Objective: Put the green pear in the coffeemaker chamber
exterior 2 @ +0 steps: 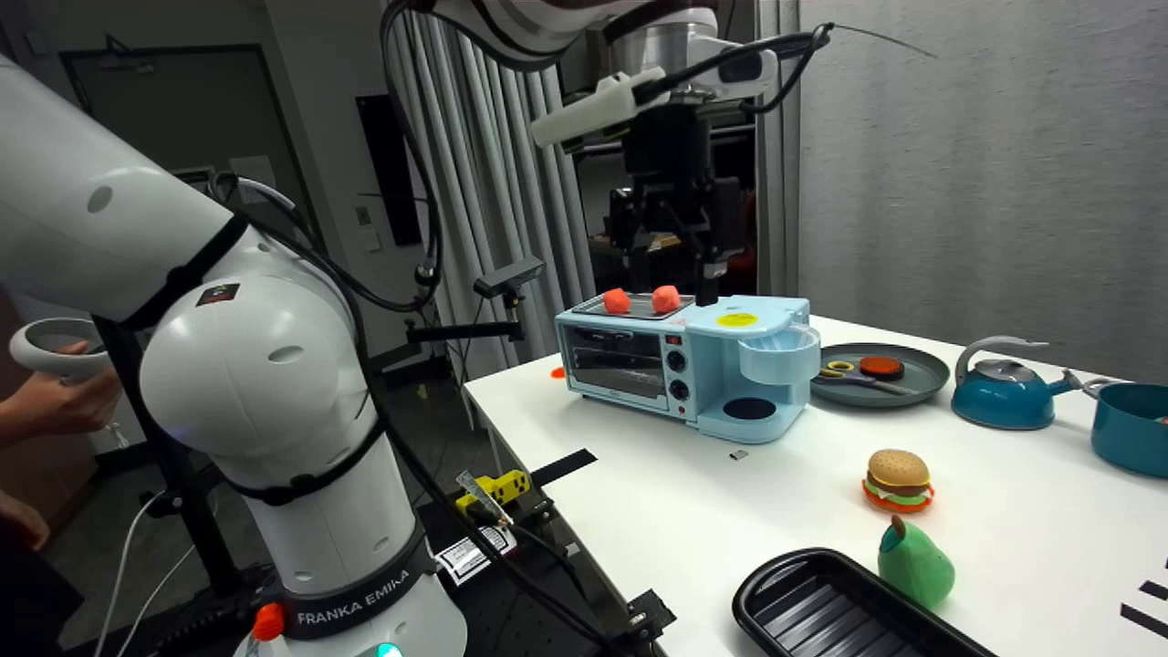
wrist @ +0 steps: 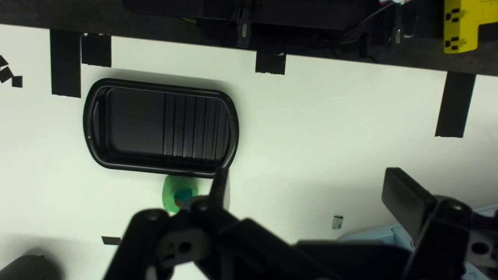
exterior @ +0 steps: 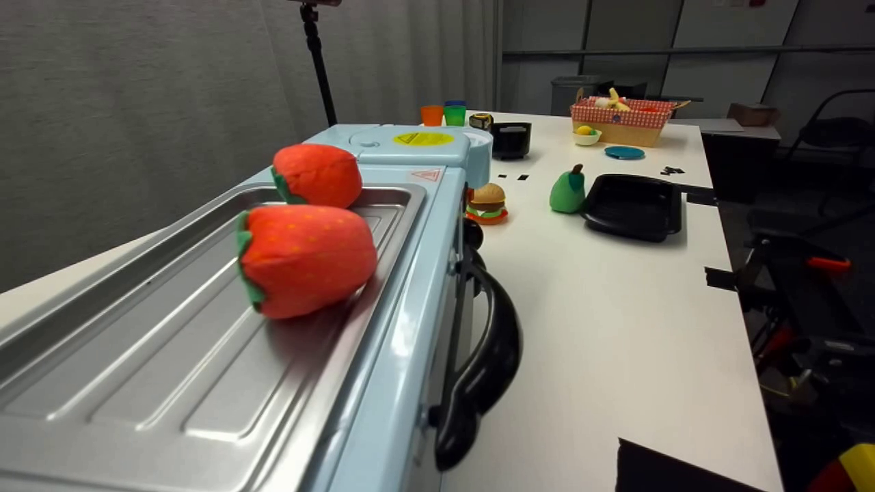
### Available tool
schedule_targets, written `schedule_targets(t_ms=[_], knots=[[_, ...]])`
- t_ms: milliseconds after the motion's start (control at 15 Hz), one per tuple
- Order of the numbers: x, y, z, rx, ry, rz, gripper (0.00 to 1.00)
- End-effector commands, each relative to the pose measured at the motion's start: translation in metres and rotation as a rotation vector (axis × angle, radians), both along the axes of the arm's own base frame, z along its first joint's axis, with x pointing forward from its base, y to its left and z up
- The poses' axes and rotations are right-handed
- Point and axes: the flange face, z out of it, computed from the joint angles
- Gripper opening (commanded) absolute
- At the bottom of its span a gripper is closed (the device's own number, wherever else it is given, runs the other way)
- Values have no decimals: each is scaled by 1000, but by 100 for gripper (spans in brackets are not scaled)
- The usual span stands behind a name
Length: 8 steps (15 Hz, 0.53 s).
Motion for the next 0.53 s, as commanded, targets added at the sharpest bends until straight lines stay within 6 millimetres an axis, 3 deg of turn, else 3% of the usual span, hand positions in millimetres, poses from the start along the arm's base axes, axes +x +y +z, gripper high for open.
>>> schedule_targets(t_ms=[0,467], knots=[[23,-23,-9,-32,-27,-38,100],[57,-61,-27,-64,-83,-68,100]])
